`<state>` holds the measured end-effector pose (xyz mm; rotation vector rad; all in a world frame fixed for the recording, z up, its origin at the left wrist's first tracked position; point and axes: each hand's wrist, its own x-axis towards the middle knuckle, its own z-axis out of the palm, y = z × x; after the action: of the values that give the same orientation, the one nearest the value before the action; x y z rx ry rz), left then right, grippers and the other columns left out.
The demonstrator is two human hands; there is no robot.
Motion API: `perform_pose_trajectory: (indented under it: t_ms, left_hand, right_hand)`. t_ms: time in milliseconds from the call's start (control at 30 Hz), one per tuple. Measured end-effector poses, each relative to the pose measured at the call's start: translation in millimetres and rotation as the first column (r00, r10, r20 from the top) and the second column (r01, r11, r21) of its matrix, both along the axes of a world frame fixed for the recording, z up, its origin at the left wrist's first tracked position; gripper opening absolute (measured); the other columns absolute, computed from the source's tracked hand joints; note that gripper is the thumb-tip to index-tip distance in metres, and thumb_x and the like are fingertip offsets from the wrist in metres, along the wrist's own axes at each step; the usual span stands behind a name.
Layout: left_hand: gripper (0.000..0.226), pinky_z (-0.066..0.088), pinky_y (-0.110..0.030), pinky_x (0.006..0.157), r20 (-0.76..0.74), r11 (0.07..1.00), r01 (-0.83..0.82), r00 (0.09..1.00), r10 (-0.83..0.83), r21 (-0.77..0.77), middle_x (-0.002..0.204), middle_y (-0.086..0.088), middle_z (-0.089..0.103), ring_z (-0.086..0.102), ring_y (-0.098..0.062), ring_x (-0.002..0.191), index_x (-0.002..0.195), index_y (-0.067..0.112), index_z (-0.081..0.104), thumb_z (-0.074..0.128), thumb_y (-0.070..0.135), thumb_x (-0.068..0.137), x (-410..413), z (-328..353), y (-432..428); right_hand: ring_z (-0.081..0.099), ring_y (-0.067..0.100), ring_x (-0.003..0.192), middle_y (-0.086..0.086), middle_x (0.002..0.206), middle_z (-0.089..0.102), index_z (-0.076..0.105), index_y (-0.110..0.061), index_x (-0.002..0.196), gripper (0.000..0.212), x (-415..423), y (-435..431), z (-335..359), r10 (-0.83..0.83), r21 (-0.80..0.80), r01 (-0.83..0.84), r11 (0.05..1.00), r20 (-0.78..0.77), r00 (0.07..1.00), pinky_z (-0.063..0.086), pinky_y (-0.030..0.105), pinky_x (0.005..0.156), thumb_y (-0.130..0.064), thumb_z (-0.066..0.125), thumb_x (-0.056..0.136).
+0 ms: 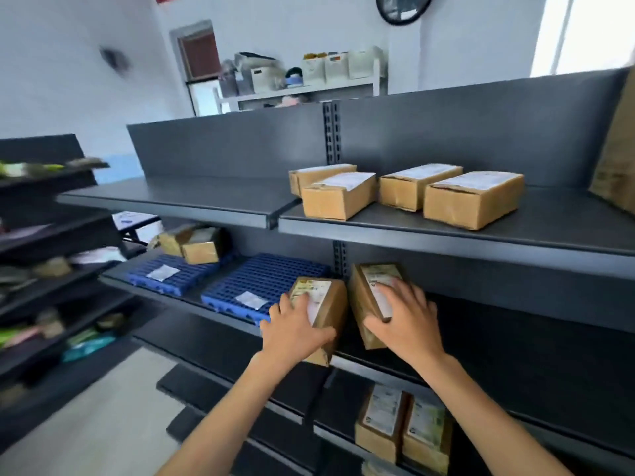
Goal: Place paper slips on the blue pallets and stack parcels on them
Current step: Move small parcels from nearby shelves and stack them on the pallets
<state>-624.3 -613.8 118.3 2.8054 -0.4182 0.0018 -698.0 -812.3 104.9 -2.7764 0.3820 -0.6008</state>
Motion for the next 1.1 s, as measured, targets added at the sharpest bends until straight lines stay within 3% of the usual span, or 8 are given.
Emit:
perform_pose_trajectory:
  t_ms: [233,467,867,1100]
  left_hand:
    - [0.097,0.026,-0.056,0.108,0.034,0.969,-0.238,0.970,0.240,-0.074,0.160,-0.009,0.018,0.022,-0.036,0.142,0.150,0.032,0.023,0.056,0.070,0.066,77.9,4.7,194.0]
    - [0.092,0.025,-0.055,0.108,0.057,0.934,-0.348,0.934,0.353,-0.081,0.159,-0.009,0.018,0.022,-0.036,0.141,0.148,0.031,0.025,0.058,0.066,0.069,158.7,3.0,312.2]
    - [0.092,0.028,-0.056,0.103,0.089,0.882,-0.469,0.877,0.472,-0.046,0.150,-0.010,0.030,0.031,-0.038,0.132,0.144,0.028,0.031,0.050,0.072,0.065,392.7,2.2,417.8]
    - [0.089,0.028,-0.058,0.103,0.054,0.894,-0.448,0.892,0.448,-0.018,0.148,-0.013,0.031,0.031,-0.041,0.133,0.142,0.028,0.033,0.050,0.073,0.068,508.2,-11.3,438.5]
  right_hand:
    - [0.020,0.021,0.143,-0.005,0.155,0.029,0.039,-0.034,0.142,0.066,107.1,177.8,6.4,0.188,0.014,-0.188,0.982,0.036,0.982,0.027,0.048,0.108,-0.059,0.047,0.081]
    - [0.014,0.021,0.145,-0.003,0.158,0.025,0.035,-0.032,0.145,0.068,204.8,289.3,-0.5,0.332,-0.005,-0.332,0.943,0.012,0.943,0.023,0.048,0.111,-0.059,0.046,0.084]
    - [0.018,0.017,0.142,-0.009,0.153,0.027,0.038,-0.031,0.142,0.067,441.9,395.3,-11.5,0.523,0.060,-0.525,0.849,0.055,0.851,0.023,0.044,0.112,-0.054,0.053,0.081]
    - [0.019,0.014,0.142,-0.010,0.156,0.023,0.039,-0.032,0.144,0.068,528.3,408.7,-25.7,0.619,0.024,-0.619,0.785,-0.062,0.783,0.023,0.045,0.115,-0.052,0.058,0.082]
